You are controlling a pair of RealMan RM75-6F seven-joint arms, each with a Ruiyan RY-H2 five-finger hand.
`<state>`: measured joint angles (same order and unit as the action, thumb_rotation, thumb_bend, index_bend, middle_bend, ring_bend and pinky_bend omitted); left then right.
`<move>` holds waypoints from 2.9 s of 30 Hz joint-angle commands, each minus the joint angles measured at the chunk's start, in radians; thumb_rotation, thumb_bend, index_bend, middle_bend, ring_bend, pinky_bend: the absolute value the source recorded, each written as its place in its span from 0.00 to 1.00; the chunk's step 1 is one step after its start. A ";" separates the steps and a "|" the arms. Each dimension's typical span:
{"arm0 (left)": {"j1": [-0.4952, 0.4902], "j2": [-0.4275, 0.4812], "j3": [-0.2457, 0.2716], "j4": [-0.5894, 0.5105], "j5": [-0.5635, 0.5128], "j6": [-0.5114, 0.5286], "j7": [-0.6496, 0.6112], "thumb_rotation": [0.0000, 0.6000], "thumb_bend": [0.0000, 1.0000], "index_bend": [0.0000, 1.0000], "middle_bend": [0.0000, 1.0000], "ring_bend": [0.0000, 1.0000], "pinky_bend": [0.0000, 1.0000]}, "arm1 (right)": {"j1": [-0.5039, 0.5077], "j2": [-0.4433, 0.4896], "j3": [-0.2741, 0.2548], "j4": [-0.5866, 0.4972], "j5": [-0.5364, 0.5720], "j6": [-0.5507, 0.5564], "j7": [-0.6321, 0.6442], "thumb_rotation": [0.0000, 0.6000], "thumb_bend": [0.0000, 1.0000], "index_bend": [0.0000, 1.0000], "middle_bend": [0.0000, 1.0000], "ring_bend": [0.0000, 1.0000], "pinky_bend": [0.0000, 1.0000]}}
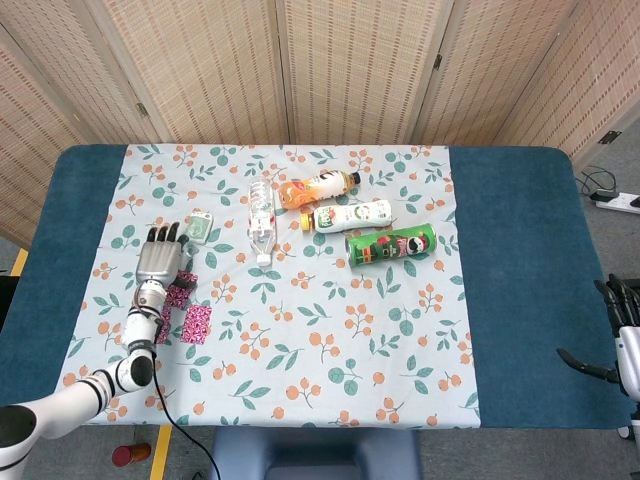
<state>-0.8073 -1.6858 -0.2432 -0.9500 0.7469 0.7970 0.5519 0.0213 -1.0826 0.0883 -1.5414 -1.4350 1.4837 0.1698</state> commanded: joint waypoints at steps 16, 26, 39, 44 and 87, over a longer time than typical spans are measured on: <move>0.134 0.288 0.135 -0.506 0.306 0.115 -0.141 0.86 0.13 0.26 0.02 0.00 0.00 | 0.009 0.002 0.001 -0.004 -0.018 -0.001 0.000 0.78 0.16 0.00 0.00 0.00 0.00; 0.156 0.287 0.197 -0.532 0.374 0.115 -0.157 0.87 0.13 0.26 0.02 0.00 0.00 | 0.011 -0.001 -0.001 -0.002 -0.017 -0.006 0.002 0.79 0.16 0.00 0.00 0.00 0.00; 0.167 0.264 0.224 -0.508 0.368 0.115 -0.126 0.86 0.13 0.27 0.02 0.00 0.00 | 0.013 -0.002 -0.002 -0.002 -0.020 -0.005 0.002 0.78 0.16 0.00 0.00 0.00 0.00; 0.177 0.254 0.229 -0.497 0.371 0.124 -0.128 0.86 0.13 0.27 0.02 0.00 0.00 | 0.014 -0.002 -0.002 -0.004 -0.021 -0.005 0.000 0.78 0.16 0.00 0.00 0.00 0.00; 0.184 0.261 0.223 -0.494 0.364 0.119 -0.135 0.99 0.17 0.36 0.03 0.00 0.00 | 0.009 -0.003 -0.004 0.000 -0.024 0.002 0.009 0.78 0.16 0.00 0.00 0.00 0.00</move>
<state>-0.6275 -1.4325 -0.0208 -1.4353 1.1060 0.9075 0.4171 0.0305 -1.0851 0.0838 -1.5417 -1.4595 1.4864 0.1788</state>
